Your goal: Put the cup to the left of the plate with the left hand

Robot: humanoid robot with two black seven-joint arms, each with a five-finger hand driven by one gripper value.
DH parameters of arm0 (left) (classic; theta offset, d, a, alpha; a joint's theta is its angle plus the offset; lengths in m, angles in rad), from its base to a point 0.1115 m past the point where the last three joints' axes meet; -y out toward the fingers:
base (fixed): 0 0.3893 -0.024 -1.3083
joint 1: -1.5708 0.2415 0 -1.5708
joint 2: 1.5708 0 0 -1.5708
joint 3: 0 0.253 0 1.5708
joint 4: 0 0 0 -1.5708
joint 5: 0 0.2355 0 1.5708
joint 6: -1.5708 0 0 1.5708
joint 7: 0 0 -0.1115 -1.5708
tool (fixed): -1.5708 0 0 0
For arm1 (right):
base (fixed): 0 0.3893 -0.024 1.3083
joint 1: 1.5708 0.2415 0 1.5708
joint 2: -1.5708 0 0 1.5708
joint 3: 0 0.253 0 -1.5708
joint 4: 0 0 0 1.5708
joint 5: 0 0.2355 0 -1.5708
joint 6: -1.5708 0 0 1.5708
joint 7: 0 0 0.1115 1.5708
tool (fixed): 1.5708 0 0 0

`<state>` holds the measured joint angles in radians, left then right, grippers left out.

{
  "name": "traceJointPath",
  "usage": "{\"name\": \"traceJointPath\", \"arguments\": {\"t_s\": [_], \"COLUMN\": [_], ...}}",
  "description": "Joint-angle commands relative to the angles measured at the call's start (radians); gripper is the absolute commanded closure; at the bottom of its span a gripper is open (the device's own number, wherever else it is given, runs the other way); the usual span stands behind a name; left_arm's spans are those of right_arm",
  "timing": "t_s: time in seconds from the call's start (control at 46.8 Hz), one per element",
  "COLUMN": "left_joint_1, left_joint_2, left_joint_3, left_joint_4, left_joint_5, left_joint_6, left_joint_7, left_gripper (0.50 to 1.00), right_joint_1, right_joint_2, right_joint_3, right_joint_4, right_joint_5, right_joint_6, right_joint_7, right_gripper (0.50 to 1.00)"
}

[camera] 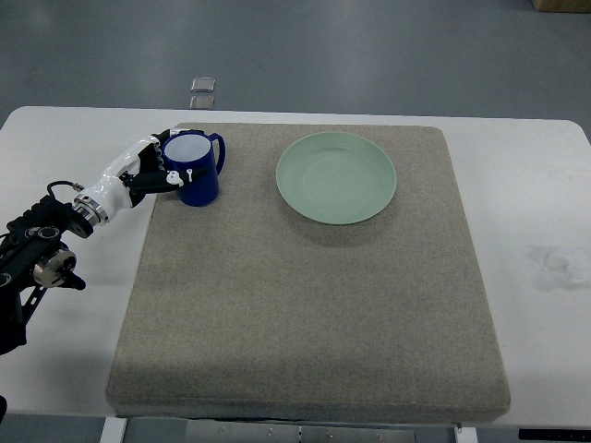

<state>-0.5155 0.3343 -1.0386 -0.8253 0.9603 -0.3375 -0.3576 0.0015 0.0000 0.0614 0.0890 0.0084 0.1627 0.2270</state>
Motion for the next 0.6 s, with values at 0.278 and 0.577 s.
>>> {"name": "traceJointPath", "arguments": {"t_s": [0.278, 0.577], "left_joint_1": [0.003, 0.003], "left_joint_2": [0.009, 0.060], "left_joint_3": [0.000, -0.015], "left_joint_4": [-0.017, -0.026], "left_joint_5": [-0.015, -0.043], "left_joint_6": [-0.009, -0.058], "left_joint_7": [0.002, 0.002], "left_gripper": [0.504, 0.504], "right_joint_1": [0.000, 0.000], "right_joint_2": [0.000, 0.000], "right_joint_3": [0.000, 0.000], "right_joint_4": [0.000, 0.000], "right_joint_5": [0.001, -0.001], "right_joint_6": [0.000, -0.002], "right_joint_7": [0.000, 0.000], "right_gripper": [0.568, 0.568]}}
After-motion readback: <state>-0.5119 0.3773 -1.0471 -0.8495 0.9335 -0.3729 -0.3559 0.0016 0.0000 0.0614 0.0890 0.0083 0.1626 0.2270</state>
